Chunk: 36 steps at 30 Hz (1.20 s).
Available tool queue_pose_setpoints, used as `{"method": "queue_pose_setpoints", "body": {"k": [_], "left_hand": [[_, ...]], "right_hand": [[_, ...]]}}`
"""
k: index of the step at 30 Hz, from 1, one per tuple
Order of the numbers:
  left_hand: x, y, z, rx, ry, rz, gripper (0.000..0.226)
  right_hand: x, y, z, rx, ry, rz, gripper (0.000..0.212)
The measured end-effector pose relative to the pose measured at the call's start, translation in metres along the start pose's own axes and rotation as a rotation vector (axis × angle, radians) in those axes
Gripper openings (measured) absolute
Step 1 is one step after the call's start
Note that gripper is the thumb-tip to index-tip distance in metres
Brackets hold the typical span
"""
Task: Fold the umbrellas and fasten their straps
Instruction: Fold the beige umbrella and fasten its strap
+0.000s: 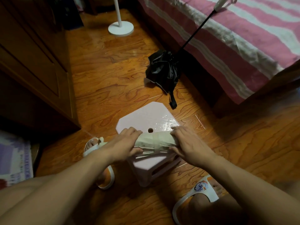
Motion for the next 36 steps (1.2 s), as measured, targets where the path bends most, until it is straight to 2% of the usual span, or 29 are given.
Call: {"method": "queue_pose_setpoints", "body": {"k": [2, 4, 6, 8, 9, 11, 12, 14, 15, 17, 19, 22, 23, 25, 27, 28, 29, 32, 33, 36], "left_hand": [[-0.011, 0.005, 0.0, -0.006, -0.045, 0.016, 0.071], [-0.024, 0.007, 0.007, -0.014, -0.157, 0.08, 0.075], [-0.042, 0.002, 0.006, -0.053, -0.235, 0.078, 0.071], [-0.069, -0.011, -0.01, -0.148, -0.316, -0.063, 0.059], [-0.086, -0.017, -0.02, -0.248, -0.379, -0.198, 0.052], [-0.122, -0.022, -0.038, -0.597, -0.551, -0.477, 0.038], [-0.138, -0.026, -0.046, -0.799, -0.611, -0.617, 0.037], [-0.16, -0.041, -0.049, -1.209, -0.668, -0.886, 0.043], [-0.164, -0.053, -0.05, -1.455, -0.646, -0.96, 0.04], [-0.165, -0.086, -0.06, -1.915, -0.496, -0.971, 0.044], [-0.173, -0.124, -0.065, -2.059, -0.43, -0.964, 0.057], [-0.2, -0.149, -0.051, -1.995, -0.498, -1.084, 0.051], [-0.21, -0.149, -0.044, -1.977, -0.498, -1.051, 0.053], [-0.241, -0.144, -0.037, -1.847, -0.501, -0.858, 0.051], [-0.287, -0.123, -0.012, -1.531, -0.596, -0.697, 0.038], [-0.318, -0.114, 0.006, -1.371, -0.672, -0.688, 0.031], [-0.353, -0.106, 0.028, -1.25, -0.753, -0.743, 0.026], [-0.459, -0.089, 0.096, -1.083, -0.955, -1.004, 0.02], [-0.487, -0.081, 0.121, -0.992, -1.023, -1.027, 0.019], [-0.551, -0.063, 0.184, -0.711, -1.174, -0.886, 0.03]], "right_hand": [[-0.002, -0.004, -0.004, 0.078, 0.016, 0.07, 0.052], [-0.001, -0.005, -0.004, 0.037, -0.04, 0.081, 0.056], [0.001, -0.009, -0.003, -0.015, -0.059, 0.097, 0.06], [0.009, -0.029, -0.003, 0.014, 0.043, -0.007, 0.06], [0.016, -0.045, -0.003, 0.106, 0.139, -0.113, 0.06], [0.027, -0.081, 0.014, 0.343, 0.291, -0.271, 0.059], [0.033, -0.096, 0.034, 0.456, 0.292, -0.262, 0.058], [0.035, -0.111, 0.097, 0.695, 0.187, -0.07, 0.051], [0.03, -0.114, 0.135, 0.836, 0.128, 0.086, 0.045], [0.014, -0.12, 0.203, 1.064, 0.023, 0.354, 0.034], [0.012, -0.134, 0.249, 1.11, -0.06, 0.375, 0.022], [0.035, -0.156, 0.283, 0.845, -0.122, 0.176, 0.016], [0.043, -0.159, 0.291, 0.75, -0.155, 0.133, 0.018], [0.055, -0.154, 0.299, 0.624, -0.155, 0.102, 0.025], [0.06, -0.14, 0.304, 0.617, -0.126, 0.147, 0.025], [0.061, -0.13, 0.307, 0.625, -0.115, 0.194, 0.023], [0.064, -0.119, 0.313, 0.615, -0.116, 0.231, 0.021], [0.081, -0.09, 0.348, 0.527, -0.173, 0.269, 0.019], [0.089, -0.083, 0.368, 0.507, -0.206, 0.278, 0.019], [0.117, -0.064, 0.438, 0.447, -0.308, 0.297, 0.021]]}}
Point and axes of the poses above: each hand's wrist, its own x-axis towards the middle knuckle, its own y-axis out of the palm, z = x × y, the point moved 6 cm from there along x, towards the middle knuckle, and after that the axes turned 1 degree about -z, right-handed, at the moved point
